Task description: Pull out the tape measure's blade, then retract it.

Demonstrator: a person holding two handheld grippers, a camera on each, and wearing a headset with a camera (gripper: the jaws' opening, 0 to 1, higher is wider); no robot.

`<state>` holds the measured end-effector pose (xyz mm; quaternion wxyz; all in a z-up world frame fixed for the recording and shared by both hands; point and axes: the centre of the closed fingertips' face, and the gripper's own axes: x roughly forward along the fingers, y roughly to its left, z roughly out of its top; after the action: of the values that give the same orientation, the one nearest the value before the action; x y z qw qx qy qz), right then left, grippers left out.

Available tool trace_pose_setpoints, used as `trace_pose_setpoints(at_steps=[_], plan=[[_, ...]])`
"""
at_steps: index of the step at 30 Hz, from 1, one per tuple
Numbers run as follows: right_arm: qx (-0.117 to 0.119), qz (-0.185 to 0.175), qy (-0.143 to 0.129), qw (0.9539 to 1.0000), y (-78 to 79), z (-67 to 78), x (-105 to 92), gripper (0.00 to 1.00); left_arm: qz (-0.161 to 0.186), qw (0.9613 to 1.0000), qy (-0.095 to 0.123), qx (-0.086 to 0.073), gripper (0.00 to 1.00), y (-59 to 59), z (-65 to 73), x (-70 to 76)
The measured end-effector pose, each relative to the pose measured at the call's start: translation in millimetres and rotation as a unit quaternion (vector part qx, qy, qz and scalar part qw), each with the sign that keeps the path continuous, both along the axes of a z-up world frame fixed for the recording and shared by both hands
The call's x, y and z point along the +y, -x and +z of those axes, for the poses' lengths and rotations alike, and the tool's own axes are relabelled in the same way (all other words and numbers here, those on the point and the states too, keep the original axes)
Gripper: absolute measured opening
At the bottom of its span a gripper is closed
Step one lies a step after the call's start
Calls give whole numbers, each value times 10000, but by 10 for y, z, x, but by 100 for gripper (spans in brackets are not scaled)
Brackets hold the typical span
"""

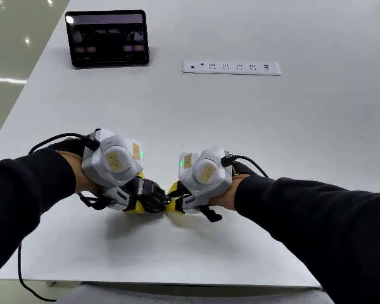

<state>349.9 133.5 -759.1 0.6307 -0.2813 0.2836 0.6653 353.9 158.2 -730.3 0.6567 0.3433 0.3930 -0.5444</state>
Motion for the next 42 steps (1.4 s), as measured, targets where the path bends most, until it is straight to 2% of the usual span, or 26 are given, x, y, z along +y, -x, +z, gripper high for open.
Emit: trace_pose_setpoints(at_steps=[1,3,6,13,15,16,23,27,28,32,42], plan=[[-74,74,-5,9999,6,-1,-1,8,-2,10000,2,1,34,2,2,2],[-79,86,-3,9999,-1,-1,-10,8,21,10000,21,10,34,2,5,4],[-56,98,1,9999,0,4,-37,7,54,9999,103,18,34,-4,8,8],[-8,47,46,10000,-11,1,-121,8,73,9999,121,7,34,1,9,-9],[-94,38,69,9999,-3,-1,-111,9,81,9999,122,7,34,3,10,-12],[-226,154,67,9996,10,2,-98,10,75,9999,119,5,34,6,11,-13],[-5,57,10,10000,-1,2,-71,12,186,9995,244,0,34,4,16,-16],[-5,26,-12,10000,5,-12,10,12,176,9996,222,-8,34,5,17,-16],[212,-113,7,9997,8,-10,-3,11,161,9997,209,-11,34,8,17,-12],[135,-19,-12,9999,8,7,-43,9,153,9996,223,-13,34,9,20,-5],[114,-144,-19,9998,-6,14,-185,9,217,9994,267,-6,34,-2,14,-4]])
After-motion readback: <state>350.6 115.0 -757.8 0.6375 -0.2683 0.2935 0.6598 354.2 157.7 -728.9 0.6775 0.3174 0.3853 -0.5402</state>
